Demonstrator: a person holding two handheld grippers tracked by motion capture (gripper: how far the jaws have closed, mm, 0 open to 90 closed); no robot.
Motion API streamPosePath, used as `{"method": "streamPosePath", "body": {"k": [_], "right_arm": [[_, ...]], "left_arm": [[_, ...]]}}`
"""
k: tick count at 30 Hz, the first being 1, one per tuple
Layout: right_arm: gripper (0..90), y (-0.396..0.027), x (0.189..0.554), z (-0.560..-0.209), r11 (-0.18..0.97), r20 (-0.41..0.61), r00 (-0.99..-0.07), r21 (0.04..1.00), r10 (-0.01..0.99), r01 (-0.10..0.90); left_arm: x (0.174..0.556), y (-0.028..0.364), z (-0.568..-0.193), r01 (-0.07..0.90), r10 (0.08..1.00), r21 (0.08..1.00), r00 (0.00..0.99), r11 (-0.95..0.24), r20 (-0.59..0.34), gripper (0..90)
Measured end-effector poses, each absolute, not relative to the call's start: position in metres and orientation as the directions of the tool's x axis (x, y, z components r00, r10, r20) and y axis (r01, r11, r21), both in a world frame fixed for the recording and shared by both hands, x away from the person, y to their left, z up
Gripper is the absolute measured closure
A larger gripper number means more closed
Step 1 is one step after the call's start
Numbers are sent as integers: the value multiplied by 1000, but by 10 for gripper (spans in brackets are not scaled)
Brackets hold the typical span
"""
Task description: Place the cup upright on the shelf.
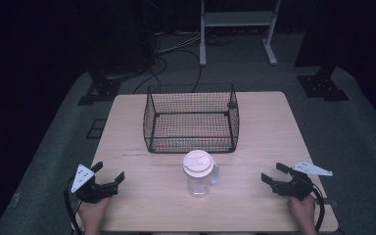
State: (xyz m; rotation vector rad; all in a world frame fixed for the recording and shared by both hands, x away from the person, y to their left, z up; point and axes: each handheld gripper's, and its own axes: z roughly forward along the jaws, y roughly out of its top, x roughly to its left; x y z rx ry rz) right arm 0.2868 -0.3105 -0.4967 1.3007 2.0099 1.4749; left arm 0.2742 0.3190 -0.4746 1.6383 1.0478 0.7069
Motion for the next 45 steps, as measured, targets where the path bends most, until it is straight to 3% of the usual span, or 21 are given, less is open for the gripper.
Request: {"method": "streamPosePath", "body": {"k": [20,34,45], "right_arm": [[129,-309,286,-497,62,229,-537,881,812,469],[129,-307,286,-497,74,218,-535,879,816,471],[129,-307,287,-497,82,213,-538,878,816,471]], "left_arm": [[269,300,-467,242,868,961,497,-131,-7,20],[274,270,-438,165,838,969,541,-182,65,20],[282,251,-437,171,807,962,585,-214,76,20]]}}
